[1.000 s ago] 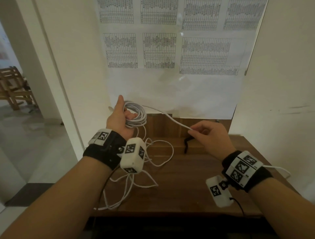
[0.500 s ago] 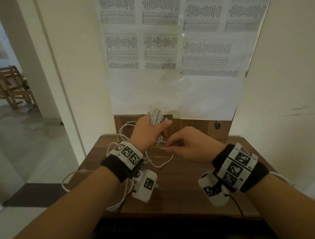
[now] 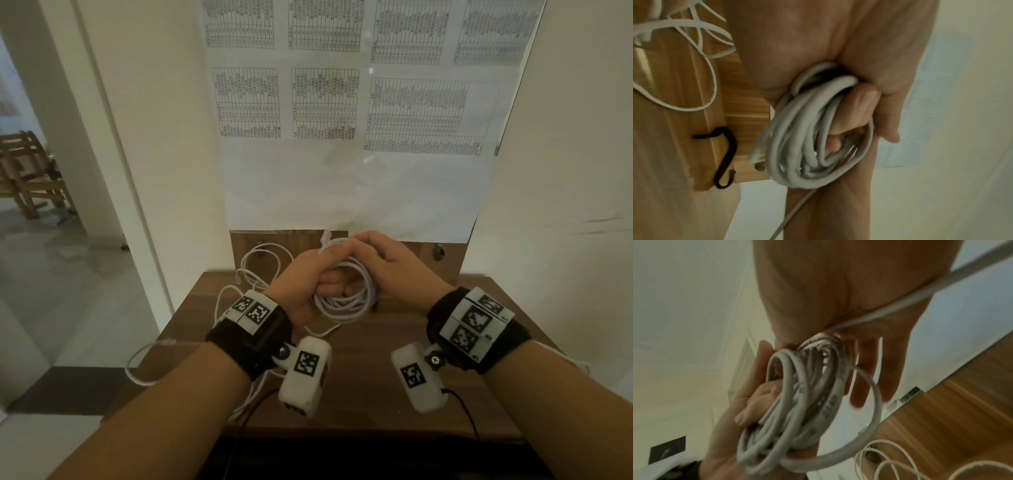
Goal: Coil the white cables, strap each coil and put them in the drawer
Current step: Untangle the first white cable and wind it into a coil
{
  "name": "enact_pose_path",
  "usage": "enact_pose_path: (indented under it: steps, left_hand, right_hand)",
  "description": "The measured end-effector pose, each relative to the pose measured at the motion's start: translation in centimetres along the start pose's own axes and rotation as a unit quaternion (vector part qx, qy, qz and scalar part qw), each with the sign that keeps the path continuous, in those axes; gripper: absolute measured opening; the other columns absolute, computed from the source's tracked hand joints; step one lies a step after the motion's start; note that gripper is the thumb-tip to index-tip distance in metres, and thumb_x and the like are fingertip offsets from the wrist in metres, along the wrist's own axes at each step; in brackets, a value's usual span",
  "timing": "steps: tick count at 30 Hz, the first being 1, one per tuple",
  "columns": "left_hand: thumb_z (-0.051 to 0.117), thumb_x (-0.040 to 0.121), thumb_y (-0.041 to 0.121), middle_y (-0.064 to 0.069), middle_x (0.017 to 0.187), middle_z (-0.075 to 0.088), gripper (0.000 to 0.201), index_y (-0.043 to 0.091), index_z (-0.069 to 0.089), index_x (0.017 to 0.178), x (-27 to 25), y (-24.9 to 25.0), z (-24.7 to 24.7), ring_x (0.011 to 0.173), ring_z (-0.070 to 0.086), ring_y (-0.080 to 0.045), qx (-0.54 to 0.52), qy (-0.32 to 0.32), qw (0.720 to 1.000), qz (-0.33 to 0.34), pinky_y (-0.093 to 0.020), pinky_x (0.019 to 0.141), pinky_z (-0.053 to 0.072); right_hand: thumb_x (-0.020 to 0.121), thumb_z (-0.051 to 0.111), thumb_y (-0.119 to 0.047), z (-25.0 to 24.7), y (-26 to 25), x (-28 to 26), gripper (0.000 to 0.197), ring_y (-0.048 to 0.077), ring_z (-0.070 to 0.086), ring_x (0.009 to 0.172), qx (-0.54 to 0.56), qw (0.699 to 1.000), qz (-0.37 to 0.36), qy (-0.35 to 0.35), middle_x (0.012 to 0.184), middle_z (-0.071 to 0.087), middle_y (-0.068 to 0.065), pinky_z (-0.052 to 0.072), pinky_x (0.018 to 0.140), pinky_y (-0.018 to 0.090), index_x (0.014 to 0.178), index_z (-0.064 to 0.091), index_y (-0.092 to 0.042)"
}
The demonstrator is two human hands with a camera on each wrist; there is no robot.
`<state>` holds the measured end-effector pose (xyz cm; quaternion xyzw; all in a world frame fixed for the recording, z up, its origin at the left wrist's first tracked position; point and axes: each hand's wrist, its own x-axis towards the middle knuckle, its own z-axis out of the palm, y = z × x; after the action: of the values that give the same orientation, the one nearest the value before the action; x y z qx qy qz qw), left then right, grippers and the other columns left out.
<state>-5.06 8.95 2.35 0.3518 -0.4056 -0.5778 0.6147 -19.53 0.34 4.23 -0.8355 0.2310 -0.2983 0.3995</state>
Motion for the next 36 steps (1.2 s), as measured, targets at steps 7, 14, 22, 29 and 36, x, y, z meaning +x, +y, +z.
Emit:
enact_pose_path:
  steps: [7, 14, 22, 29, 36]
  left_hand:
    - [0.074, 0.071, 0.059, 0.007, 0.045, 0.027, 0.046, 0.017, 0.052, 0.07, 0.2, 0.4, 0.5, 0.037, 0.026, -0.008, 0.007, 0.119, 0.992, -0.027, -0.021, 0.046, 0.028]
    - [0.076, 0.08, 0.023, 0.005, 0.057, 0.037, 0.035, 0.001, 0.063, 0.104, 0.0, 0.1, 1.4, 0.046, 0.039, -0.006, 0.008, 0.06, 0.995, 0.073, -0.017, 0.046, 0.039]
    - [0.067, 0.089, 0.038, 0.008, 0.049, 0.025, 0.032, 0.011, 0.055, 0.1, 0.4, -0.7, 2.1, 0.037, 0.025, -0.005, -0.093, 0.107, 0.987, 0.081, -0.018, 0.043, 0.028]
    - [0.057, 0.1, 0.036, 0.009, 0.041, 0.032, 0.045, 0.018, 0.057, 0.059, -0.3, 1.5, 0.6, 0.033, 0.032, -0.006, -0.087, 0.185, 0.978, 0.027, -0.019, 0.037, 0.033]
    - [0.056, 0.101, 0.038, 0.007, 0.035, 0.026, 0.063, 0.02, 0.0, 0.078, -1.5, 3.8, -2.0, 0.026, 0.029, -0.005, -0.196, 0.273, 0.94, 0.057, -0.015, 0.032, 0.034]
  right_hand:
    - [0.088, 0.075, -0.026, 0.1, 0.7, -0.5, 0.042, 0.012, 0.068, 0.096, -0.045, 0.999, -0.008, -0.027, 0.11, 0.069, -0.002, 0.058, 0.088, 0.038, 0.126, 0.058, -0.019]
    - [0.098, 0.061, -0.014, 0.1, 0.5, -0.4, 0.022, 0.023, 0.072, 0.089, 0.065, 0.995, -0.035, 0.071, 0.103, 0.074, 0.008, 0.06, 0.08, 0.041, 0.12, 0.065, -0.012]
    - [0.095, 0.066, -0.013, 0.3, -1.1, 0.0, 0.028, 0.008, 0.065, 0.064, 0.113, 0.991, -0.024, 0.067, 0.079, 0.071, -0.003, 0.051, 0.06, 0.024, 0.121, 0.058, -0.019]
    - [0.072, 0.067, -0.066, -1.6, 0.6, -1.1, 0.071, 0.009, 0.07, 0.093, -0.056, 0.998, -0.023, 0.0, 0.104, 0.072, -0.007, 0.059, 0.082, 0.035, 0.131, 0.056, -0.028]
    - [0.093, 0.061, -0.042, -2.5, 4.2, -2.6, 0.008, 0.005, 0.066, 0.073, -0.148, 0.985, 0.01, 0.085, 0.08, 0.07, -0.008, 0.059, 0.074, 0.032, 0.099, 0.062, -0.037]
